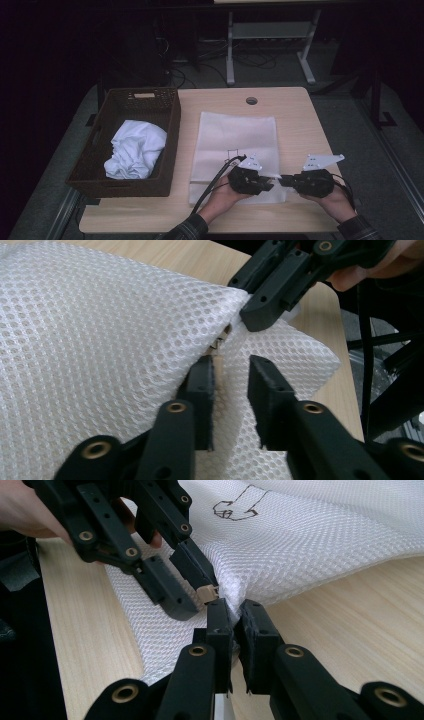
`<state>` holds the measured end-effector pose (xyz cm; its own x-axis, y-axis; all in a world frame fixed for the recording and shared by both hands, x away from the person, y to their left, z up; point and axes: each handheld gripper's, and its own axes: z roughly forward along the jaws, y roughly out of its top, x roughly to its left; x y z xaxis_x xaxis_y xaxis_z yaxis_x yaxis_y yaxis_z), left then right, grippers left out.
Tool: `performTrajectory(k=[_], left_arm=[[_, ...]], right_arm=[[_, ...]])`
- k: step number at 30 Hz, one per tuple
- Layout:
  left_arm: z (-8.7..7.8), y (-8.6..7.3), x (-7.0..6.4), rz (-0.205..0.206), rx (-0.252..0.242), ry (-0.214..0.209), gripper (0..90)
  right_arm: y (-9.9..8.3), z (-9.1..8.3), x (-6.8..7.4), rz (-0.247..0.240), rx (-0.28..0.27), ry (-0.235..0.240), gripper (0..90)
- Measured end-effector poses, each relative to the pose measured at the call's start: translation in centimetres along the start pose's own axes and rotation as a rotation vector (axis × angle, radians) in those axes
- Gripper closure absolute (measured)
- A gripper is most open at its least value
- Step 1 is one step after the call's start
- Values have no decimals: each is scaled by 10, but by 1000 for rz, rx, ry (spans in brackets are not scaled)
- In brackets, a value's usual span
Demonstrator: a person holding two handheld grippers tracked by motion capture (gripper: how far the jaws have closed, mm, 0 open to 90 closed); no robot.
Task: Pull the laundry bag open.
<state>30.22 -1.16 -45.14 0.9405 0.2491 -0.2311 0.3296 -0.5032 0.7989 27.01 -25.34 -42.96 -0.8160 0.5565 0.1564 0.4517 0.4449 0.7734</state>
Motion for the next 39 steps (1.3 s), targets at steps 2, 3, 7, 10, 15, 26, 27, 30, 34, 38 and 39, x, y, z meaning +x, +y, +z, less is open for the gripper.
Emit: performTrajectory(k=[2, 3, 7, 10, 15, 26, 27, 30, 34, 38, 39], left_arm=[[0, 0, 0, 1, 0, -2, 783], [0, 0, 0, 2, 2, -6, 794], [0, 0, 0, 1, 11, -3, 821], [-3, 1, 1, 0, 8, 7, 850], [-4, 1, -1, 17, 29, 20, 866], [-5, 2, -3, 59, 54, 11, 869], [-6, 2, -3, 60, 54, 10, 869], [-7, 3, -3, 62, 47, 13, 870], [-10, 3, -3, 69, 60, 21, 871], [-11, 4, -3, 73, 62, 35, 872], [-11, 4, -3, 73, 62, 35, 872]], right_arm=[[0, 0, 1, 0, 0, 1, 831], [0, 1, 1, -1, 0, 2, 831], [1, 2, 4, -15, 6, 1, 831], [1, 2, 4, -18, 3, -1, 831], [0, 3, 5, -22, 12, 5, 823], [-2, 11, 3, -40, 45, 22, 764], [-2, 10, 3, -43, 45, 22, 792], [-2, 9, 5, -43, 42, 34, 824], [-2, 9, 8, -47, 44, 25, 833], [-1, 10, 10, -42, 48, 12, 839], [-1, 9, 11, -40, 46, 8, 839]])
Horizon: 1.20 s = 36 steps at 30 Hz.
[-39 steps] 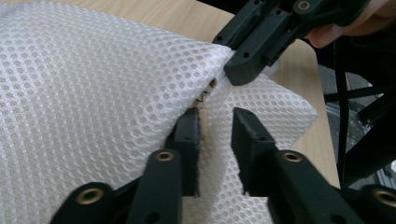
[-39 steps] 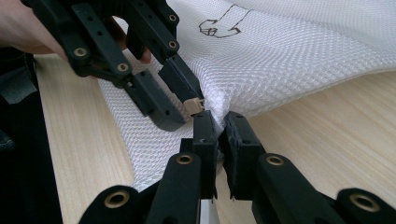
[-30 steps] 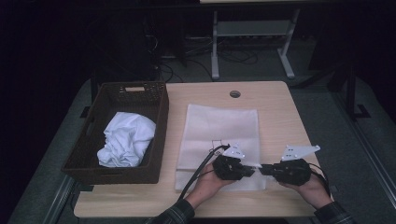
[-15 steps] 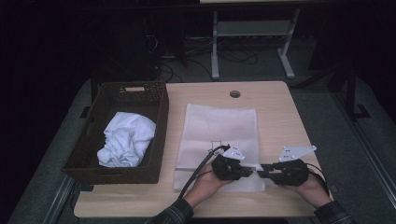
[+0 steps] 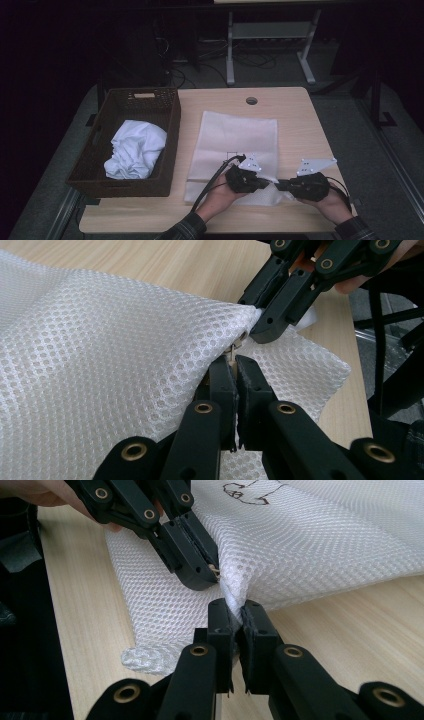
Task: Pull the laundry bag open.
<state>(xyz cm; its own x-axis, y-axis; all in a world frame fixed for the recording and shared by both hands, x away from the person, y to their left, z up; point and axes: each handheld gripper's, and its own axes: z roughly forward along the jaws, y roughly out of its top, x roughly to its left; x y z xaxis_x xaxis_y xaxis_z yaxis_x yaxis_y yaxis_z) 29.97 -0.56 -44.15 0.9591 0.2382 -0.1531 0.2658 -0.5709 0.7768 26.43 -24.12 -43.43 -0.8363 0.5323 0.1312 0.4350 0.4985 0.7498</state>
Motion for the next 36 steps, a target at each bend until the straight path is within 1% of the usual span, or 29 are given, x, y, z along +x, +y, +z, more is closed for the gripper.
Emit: performTrajectory(k=[5, 6, 8, 12, 13, 16, 18, 19, 20, 21, 24, 26, 27, 28, 29, 30, 32, 34, 36], left_arm=[[-1, 0, 1, -8, 7, 2, 873], [-1, 0, 1, -1, 14, 9, 873], [-1, -1, 2, -12, 13, 2, 873], [0, -1, 2, -14, 15, 4, 874], [1, -1, 3, -17, 21, 7, 874], [2, -1, 3, -17, 29, 9, 875], [2, -3, 5, -26, 45, 29, 875], [2, -4, 7, -34, 38, 20, 875], [1, -4, 7, -36, 36, 20, 875], [1, -3, 7, -26, 35, 21, 875], [0, -3, 7, -30, 31, 12, 874], [0, -3, 7, -23, 36, 12, 874], [0, -4, 7, -14, 55, 45, 874], [-2, -6, 10, -21, 57, 48, 875], [-5, -7, 14, -47, 41, 36, 875], [-7, -7, 14, -42, 41, 49, 874], [-10, -6, 14, -33, 40, 51, 874], [-10, -5, 14, -28, 43, 51, 873], [-10, -6, 16, -28, 49, 43, 873]], right_arm=[[1, 0, 3, 0, 2, -20, 842], [1, 1, 3, 2, 4, -23, 842], [2, 1, 4, 1, 8, -28, 842], [2, 2, 4, -2, 10, -34, 843], [2, 3, 4, 5, 15, -41, 844], [1, 4, 4, 2, 22, -47, 845], [1, 4, 4, 4, 29, -60, 845], [1, 3, 3, 2, 31, -64, 845], [0, 2, 2, 7, 26, -61, 846], [0, 1, 1, 10, 21, -59, 845], [0, 0, 1, 11, 17, -56, 845], [0, 0, 2, 13, 18, -57, 845], [0, 0, 2, 15, 20, -61, 845], [-1, -1, 1, 13, 24, -79, 845], [-2, -3, -1, 25, 22, -86, 845], [-3, -6, -3, 39, 12, -81, 845], [-4, -10, -5, 49, -6, -74, 844], [-4, -10, -4, 36, -4, -75, 844], [-4, -9, -3, 42, -1, -71, 844]])
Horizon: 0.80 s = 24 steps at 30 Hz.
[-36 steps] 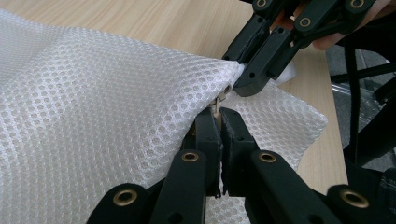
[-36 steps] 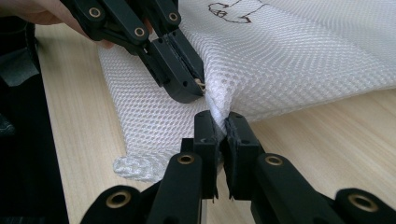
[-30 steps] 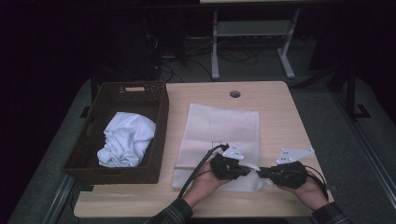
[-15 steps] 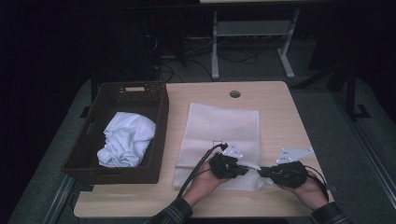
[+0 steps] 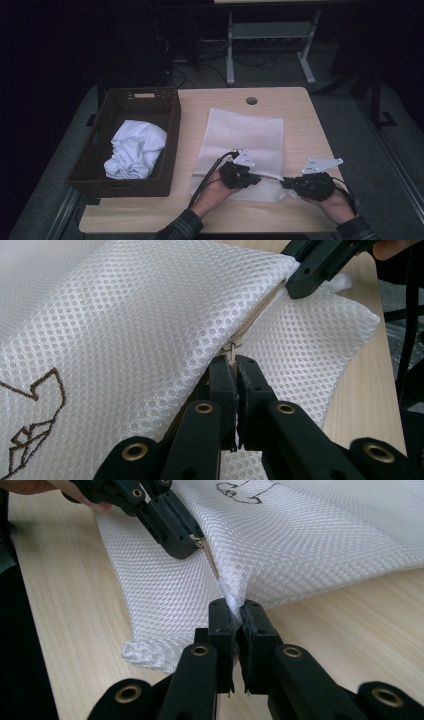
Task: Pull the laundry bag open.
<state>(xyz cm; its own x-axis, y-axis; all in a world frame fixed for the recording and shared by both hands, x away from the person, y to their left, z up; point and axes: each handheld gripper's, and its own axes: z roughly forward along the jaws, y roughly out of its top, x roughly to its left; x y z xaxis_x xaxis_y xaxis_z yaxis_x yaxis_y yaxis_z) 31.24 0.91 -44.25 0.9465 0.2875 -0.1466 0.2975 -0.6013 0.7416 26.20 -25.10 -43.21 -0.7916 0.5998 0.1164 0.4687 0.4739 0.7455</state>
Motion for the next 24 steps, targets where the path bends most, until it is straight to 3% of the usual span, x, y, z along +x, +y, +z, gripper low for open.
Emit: performTrajectory(k=[3, 4, 5, 8, 9, 24], left_arm=[[0, 1, 1, 0, 1, 0, 873], [0, 1, 1, 14, 18, 29, 873], [-1, -1, 3, 9, 17, 31, 873], [-5, -3, 9, -19, -5, 10, 873], [-4, -2, 7, -2, 10, 32, 873], [-4, -6, 10, -15, 30, 35, 873]], right_arm=[[-1, 0, 2, 7, 1, -2, 844], [-1, -1, 2, 8, 0, -4, 844], [-1, -1, 2, 5, 3, -17, 844], [-3, -3, 0, 28, -9, -1, 844], [-2, -2, 0, 19, -5, -3, 844], [-2, 2, 1, 10, 17, -16, 844]])
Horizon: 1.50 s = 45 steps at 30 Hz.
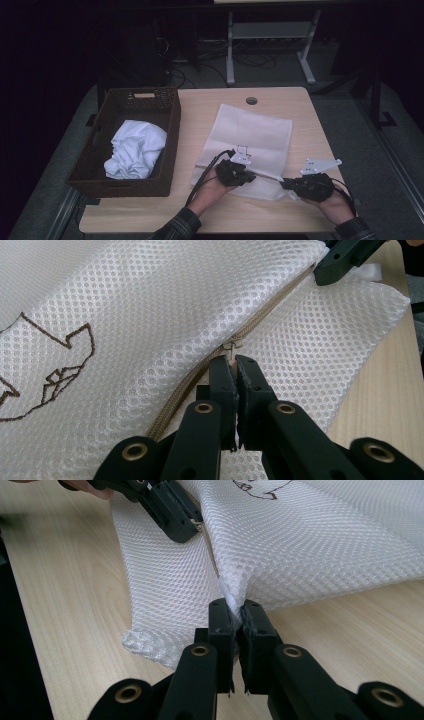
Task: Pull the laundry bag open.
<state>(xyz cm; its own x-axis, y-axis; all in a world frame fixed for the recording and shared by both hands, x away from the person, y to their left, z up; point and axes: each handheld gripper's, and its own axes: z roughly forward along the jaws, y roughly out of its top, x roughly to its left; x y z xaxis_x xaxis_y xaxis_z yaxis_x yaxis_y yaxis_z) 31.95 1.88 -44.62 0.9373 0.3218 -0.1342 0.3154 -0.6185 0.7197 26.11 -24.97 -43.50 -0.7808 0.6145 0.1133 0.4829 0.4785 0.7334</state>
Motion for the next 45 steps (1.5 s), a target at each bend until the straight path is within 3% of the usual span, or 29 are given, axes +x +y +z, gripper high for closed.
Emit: performTrajectory(k=[2, 3, 4, 5, 6, 8, 13, 15, 16, 18, 20, 24, 26, 34, 35, 37, 45], left_arm=[[0, 0, 0, -3, 2, 0, 873], [0, -1, 1, 11, 33, 53, 873], [0, -1, 1, 11, 33, 53, 874], [-3, -5, 7, -30, 15, 22, 874], [-4, -5, 9, -48, 0, 9, 873], [-5, -4, 5, -12, 21, 39, 873], [-6, -5, 6, -29, 18, 19, 873], [-7, -7, 9, -24, 52, 59, 873], [-11, -9, 13, -60, 21, 22, 873], [-12, -7, 11, -34, 31, 46, 873], [-12, -8, 12, -44, 26, 31, 873], [-17, -12, 19, -64, 30, 63, 873], [-19, -11, 19, -53, 30, 74, 873], [-20, -14, 23, -77, 25, 51, 872], [-20, -15, 24, -70, 46, 84, 872], [-25, -18, 31, -116, 19, 53, 872], [-28, -18, 30, -101, 14, 59, 872]], right_arm=[[0, 1, 0, -1, 1, -2, 844], [0, 0, 1, -1, 8, -12, 845], [0, 0, 1, -1, 8, -12, 845], [0, 0, 0, -2, 13, -27, 844], [-1, -2, -3, 15, 3, -13, 845], [0, -1, -2, 6, 1, -6, 844], [-1, -1, -3, 6, 4, -6, 844], [-1, -2, -3, 5, 12, -21, 844], [-2, -4, -6, 23, 7, -20, 844], [-2, -4, -6, 23, 2, -18, 844], [-2, -3, -5, 16, 9, -23, 844], [-3, -6, -9, 35, 8, -32, 844], [-2, -6, -9, 35, 6, -36, 844], [-3, -5, -8, 34, 14, -3, 842], [-3, -5, -7, 31, 18, -4, 843], [-3, -6, -8, 33, 19, -16, 843], [-3, -7, -10, 61, 4, 13, 841]])
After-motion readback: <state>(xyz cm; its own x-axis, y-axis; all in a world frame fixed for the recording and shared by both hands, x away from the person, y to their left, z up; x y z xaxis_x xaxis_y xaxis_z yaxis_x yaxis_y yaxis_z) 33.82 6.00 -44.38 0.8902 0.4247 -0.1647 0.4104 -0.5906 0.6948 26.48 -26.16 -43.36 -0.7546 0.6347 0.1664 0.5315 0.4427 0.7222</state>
